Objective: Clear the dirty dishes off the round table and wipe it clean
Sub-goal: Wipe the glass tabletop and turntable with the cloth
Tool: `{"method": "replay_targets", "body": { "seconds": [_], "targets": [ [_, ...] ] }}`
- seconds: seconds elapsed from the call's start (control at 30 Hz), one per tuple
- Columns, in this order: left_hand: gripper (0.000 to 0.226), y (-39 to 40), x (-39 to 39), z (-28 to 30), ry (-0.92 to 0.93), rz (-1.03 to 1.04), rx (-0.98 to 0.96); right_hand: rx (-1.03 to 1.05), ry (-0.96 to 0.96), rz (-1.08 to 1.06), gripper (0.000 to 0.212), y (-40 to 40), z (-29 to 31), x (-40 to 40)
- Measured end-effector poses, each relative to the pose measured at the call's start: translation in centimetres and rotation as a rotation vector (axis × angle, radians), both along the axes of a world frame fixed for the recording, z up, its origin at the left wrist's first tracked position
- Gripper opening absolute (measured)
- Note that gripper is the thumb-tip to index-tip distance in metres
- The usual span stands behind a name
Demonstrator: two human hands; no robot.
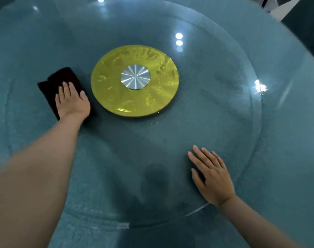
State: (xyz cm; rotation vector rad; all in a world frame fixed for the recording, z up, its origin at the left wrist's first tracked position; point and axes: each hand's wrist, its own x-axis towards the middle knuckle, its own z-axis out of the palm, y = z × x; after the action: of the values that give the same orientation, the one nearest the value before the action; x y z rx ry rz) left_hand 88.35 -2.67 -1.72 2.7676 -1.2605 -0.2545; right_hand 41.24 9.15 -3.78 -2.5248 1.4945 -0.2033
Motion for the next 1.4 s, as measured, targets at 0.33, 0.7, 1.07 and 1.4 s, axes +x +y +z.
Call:
{"method": "replay_targets", "body": {
  "seconds": [0.33, 0.7, 1.07, 1.4],
  "targets": [
    [0.061, -2.5, -26.0, -0.7, 0.038, -1.036, -0.02, -0.026, -0.026, 0.004, 0.048, 0.1, 0.2, 0.2],
    [0.059, 3.1, 1.1, -0.6, -0.017, -0.043, -0.074, -0.025, -0.022, 0.015, 0.048, -1.3, 0.5, -1.3],
    [0.062, 6.1, -25.0, -1.3, 0.013, -0.976, -0.166, 0.024, -0.001, -0.017, 0.048, 0.4, 0.6, 0.1],
    [0.065, 18.9, -8.1, -1.9, -0.041, -0.089, -0.152, 0.037, 0.004, -0.052, 0.05, 1.3, 0.5, 1.1]
  ]
}}
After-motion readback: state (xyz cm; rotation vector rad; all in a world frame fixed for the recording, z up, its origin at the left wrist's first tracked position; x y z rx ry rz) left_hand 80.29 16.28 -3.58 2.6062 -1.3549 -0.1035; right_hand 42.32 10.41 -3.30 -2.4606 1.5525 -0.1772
